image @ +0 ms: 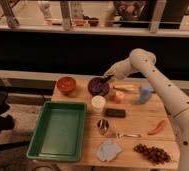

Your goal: Wipe purple bowl with brush

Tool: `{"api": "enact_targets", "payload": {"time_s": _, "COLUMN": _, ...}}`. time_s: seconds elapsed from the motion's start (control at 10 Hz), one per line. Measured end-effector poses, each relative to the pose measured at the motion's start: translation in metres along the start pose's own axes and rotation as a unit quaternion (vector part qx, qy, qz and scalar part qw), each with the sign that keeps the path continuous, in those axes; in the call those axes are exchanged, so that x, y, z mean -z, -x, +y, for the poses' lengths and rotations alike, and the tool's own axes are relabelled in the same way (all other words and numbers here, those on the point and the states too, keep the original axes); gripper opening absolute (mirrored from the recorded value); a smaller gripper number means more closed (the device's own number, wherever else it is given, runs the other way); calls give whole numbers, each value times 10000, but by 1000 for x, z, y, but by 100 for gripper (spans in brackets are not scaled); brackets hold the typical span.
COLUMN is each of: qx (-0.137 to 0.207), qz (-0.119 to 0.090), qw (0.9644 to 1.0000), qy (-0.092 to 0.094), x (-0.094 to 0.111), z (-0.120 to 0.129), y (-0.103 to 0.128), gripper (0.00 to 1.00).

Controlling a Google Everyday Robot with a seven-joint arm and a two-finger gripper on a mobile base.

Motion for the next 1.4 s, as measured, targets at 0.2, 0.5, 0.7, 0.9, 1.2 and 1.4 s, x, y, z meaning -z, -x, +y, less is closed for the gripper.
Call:
{"api": "enact_targets", "payload": {"time_s": 0.2, "qx": 22, "qz": 45, "qw": 10000, "qy": 50, "x": -7, "z": 1, "y": -1, "gripper": 0}}
{"api": "enact_targets", "payload": {"time_s": 0.5, "qx": 5, "qz": 100, "qw": 9999, "qy": 104, "x": -15, "z": 7, "y": -6, "gripper": 0}}
{"api": "enact_targets", "payload": {"time_s": 0.7, "qx": -1, "qz": 140, "qw": 9998, "qy": 120, "x": -22, "z": 9, "y": -8, "gripper": 0}}
{"api": "enact_targets", "payload": {"time_s": 0.9, "qx": -12, "qz": 209, "qw": 9996, "qy": 173, "x": -29, "z": 13, "y": -12, "gripper": 0}}
{"api": "enact_targets", "payload": {"time_s": 1.2, "qx": -53, "qz": 274, "qw": 9994, "qy": 223, "x": -36, "z": 15, "y": -18, "gripper": 0}}
{"api": "enact_targets", "payload": {"time_s": 1.4, "qx": -69, "qz": 295, "qw": 9993, "qy": 230, "x": -38, "z": 16, "y": -19, "gripper": 0}}
